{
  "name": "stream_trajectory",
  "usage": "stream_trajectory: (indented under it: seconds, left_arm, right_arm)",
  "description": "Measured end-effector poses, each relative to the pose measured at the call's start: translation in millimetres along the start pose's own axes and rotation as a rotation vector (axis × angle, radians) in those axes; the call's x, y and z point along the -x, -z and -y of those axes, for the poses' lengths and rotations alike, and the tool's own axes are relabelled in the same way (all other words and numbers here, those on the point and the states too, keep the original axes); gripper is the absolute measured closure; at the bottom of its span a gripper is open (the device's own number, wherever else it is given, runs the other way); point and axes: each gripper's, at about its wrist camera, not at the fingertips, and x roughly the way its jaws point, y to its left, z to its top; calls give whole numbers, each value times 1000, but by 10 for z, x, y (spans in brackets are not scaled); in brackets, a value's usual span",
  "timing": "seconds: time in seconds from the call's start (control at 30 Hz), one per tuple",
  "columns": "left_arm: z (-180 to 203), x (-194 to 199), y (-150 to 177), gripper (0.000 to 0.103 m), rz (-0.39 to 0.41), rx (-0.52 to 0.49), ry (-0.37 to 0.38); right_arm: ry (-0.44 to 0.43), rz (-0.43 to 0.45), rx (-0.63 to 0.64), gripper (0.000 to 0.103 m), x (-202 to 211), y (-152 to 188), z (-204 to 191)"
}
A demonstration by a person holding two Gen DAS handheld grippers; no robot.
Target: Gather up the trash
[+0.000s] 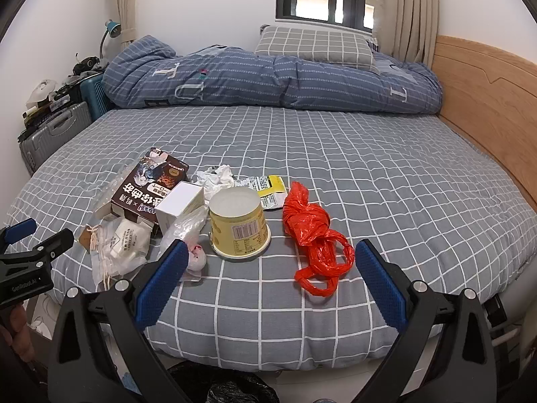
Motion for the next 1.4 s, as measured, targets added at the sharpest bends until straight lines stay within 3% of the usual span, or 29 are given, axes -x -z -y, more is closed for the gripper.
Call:
stream_trajectory:
  seconds: [1.4]
  left_arm:
    - [3,-9,6,6,-15,1,2]
  right_arm:
    - [4,1,2,7,8,-18,2]
